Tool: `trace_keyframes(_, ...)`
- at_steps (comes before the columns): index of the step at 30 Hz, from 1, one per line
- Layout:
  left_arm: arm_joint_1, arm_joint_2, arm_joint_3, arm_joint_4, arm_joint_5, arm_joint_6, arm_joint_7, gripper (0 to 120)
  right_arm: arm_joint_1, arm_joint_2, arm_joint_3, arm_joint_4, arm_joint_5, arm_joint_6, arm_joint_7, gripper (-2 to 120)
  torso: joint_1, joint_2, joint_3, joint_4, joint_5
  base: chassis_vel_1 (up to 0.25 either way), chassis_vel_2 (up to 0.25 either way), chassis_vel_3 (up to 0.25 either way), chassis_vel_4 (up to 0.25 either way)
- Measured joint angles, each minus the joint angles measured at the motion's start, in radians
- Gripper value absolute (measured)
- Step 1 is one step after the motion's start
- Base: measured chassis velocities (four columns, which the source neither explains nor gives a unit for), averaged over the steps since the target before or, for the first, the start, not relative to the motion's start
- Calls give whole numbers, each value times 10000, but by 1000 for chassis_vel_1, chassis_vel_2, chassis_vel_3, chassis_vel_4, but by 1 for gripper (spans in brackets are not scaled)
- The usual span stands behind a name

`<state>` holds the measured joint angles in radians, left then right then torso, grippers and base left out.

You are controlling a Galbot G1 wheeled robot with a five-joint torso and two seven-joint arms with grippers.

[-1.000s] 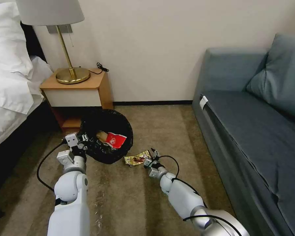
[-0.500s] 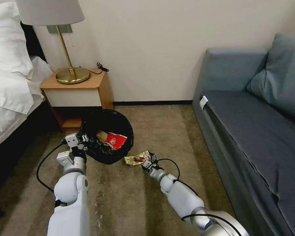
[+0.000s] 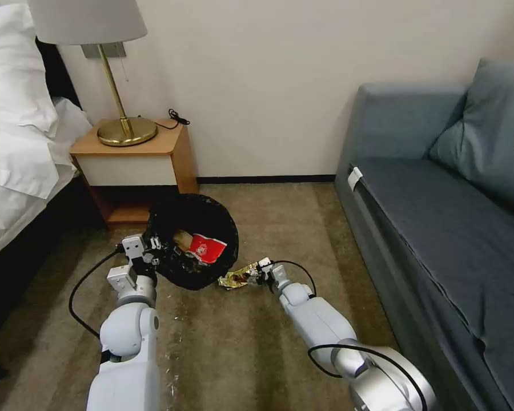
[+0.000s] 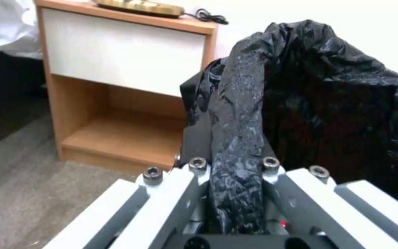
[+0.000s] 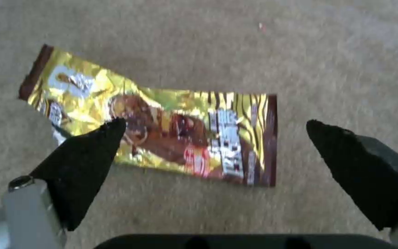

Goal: Pick up the trash bin, then pick up the garbage on the floor and place it into the trash bin.

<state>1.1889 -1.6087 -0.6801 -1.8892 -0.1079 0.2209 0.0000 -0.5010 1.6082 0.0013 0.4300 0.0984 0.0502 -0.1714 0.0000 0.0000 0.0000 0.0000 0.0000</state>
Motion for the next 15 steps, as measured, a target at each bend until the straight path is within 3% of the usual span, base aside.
trace_keyframes(9, 193, 5, 200, -212, 294, -17, 0, 4, 211, -1, 378, -237, 7, -986, -114, 100, 0, 0, 0, -1, 0, 0, 0, 0, 0)
trace_keyframes(15, 182, 6, 250, -290, 379, -28, 0, 4, 224, -1, 574, -169, -14, -967, -193, 100, 0, 0, 0, 2, 0, 0, 0, 0, 0)
